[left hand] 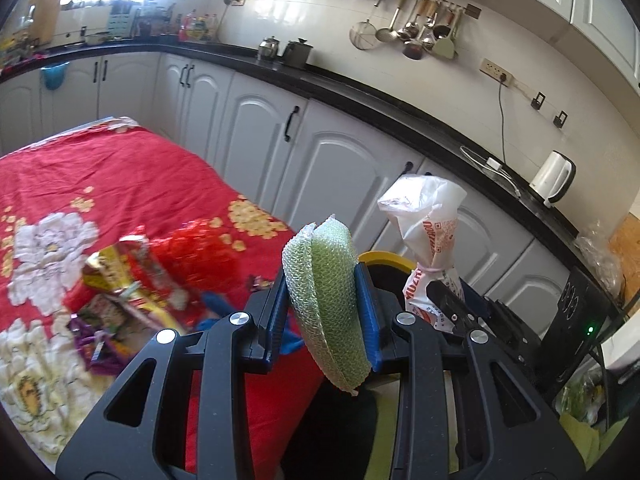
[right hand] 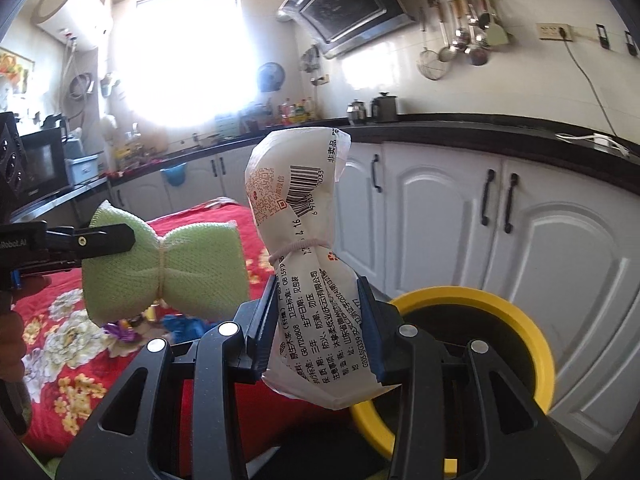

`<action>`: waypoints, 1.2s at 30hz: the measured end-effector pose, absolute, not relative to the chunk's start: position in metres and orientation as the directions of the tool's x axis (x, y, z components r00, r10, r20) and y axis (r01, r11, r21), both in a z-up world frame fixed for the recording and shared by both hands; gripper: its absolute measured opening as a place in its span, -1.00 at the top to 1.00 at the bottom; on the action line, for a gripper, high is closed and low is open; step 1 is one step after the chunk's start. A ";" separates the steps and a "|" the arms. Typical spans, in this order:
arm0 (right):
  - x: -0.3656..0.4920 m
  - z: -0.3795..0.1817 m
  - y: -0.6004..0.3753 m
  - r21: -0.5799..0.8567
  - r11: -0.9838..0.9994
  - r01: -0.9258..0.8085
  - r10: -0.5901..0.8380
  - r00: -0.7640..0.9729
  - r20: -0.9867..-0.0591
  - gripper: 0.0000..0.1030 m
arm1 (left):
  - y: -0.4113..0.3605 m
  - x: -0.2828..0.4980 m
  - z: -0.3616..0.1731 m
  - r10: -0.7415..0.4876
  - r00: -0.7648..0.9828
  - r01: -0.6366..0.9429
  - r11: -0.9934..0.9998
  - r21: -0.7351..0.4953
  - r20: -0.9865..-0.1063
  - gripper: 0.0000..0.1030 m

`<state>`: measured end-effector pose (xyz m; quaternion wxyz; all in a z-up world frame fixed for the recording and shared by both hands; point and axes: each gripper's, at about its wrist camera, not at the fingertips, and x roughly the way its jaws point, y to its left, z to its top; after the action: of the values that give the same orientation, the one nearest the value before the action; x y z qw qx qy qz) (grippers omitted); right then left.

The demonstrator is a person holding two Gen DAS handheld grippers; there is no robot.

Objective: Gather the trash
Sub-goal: 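Carry the white bag and green scrubber over the yellow-rimmed bin with both tools, then open both tools to drop the bag and scrubber into the bin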

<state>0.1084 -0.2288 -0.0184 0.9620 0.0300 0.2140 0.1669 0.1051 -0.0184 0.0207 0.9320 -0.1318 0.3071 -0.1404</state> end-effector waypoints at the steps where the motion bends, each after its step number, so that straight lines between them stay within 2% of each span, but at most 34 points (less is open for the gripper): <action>1: 0.110 -0.019 -0.234 0.130 0.946 -0.296 0.323 0.856 -0.403 0.30 | -0.023 0.108 0.020 -0.349 0.769 0.187 0.924 -0.334 -0.535 0.51; 18: 0.137 -0.048 -0.314 0.163 0.980 -0.114 0.175 0.880 -0.441 0.30 | -0.099 0.151 -0.017 -0.418 0.676 0.263 0.906 -0.332 -0.606 0.51; 36: 0.162 -0.089 -0.351 0.245 0.969 -0.036 0.163 0.837 -0.523 0.29 | -0.153 0.180 -0.058 -0.448 0.592 0.300 0.894 -0.333 -0.670 0.50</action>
<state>0.1616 -0.3506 -0.0890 0.9516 0.1131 0.2809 0.0523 0.1797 -0.1531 -0.0577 0.8875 -0.0925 0.3993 -0.2108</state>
